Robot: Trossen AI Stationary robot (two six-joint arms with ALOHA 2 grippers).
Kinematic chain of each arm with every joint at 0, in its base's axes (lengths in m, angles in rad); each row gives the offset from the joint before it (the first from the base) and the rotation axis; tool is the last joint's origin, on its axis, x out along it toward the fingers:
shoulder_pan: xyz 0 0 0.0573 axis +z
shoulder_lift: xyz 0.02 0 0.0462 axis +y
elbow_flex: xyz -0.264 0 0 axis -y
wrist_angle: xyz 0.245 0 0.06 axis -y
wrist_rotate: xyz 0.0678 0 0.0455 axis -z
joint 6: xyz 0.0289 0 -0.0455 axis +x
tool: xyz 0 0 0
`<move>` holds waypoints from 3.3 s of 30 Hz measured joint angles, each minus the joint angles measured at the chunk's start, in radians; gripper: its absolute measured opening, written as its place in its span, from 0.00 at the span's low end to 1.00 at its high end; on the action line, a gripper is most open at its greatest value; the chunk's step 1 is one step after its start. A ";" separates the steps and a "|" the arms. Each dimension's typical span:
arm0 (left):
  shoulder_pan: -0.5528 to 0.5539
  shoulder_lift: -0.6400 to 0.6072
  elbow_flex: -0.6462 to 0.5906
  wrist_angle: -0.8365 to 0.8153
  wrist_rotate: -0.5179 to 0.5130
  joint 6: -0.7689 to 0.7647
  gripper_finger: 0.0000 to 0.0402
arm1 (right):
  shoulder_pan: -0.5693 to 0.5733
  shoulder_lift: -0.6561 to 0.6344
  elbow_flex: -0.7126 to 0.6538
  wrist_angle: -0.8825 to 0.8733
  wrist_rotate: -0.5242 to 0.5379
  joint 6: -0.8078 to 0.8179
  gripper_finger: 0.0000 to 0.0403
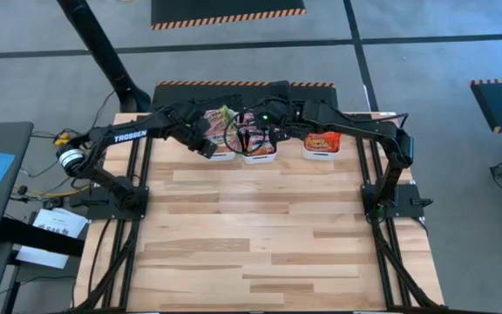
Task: Sort Maruchan noodles
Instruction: Put the green noodle pack into the left white bin, then return to Home Position
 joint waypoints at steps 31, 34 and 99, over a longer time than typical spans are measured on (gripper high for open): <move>-0.341 -0.438 0.025 0.053 -0.091 0.032 0.15 | -0.042 -0.103 -0.001 -0.250 -0.338 0.814 0.34; -0.422 -0.513 -0.057 0.104 -0.119 -0.009 0.15 | -0.019 -0.133 -0.001 -0.283 -0.337 0.911 0.34; -0.776 -1.372 -0.935 0.539 -0.246 -0.001 0.15 | 0.738 -1.046 -0.881 0.130 0.160 1.283 0.34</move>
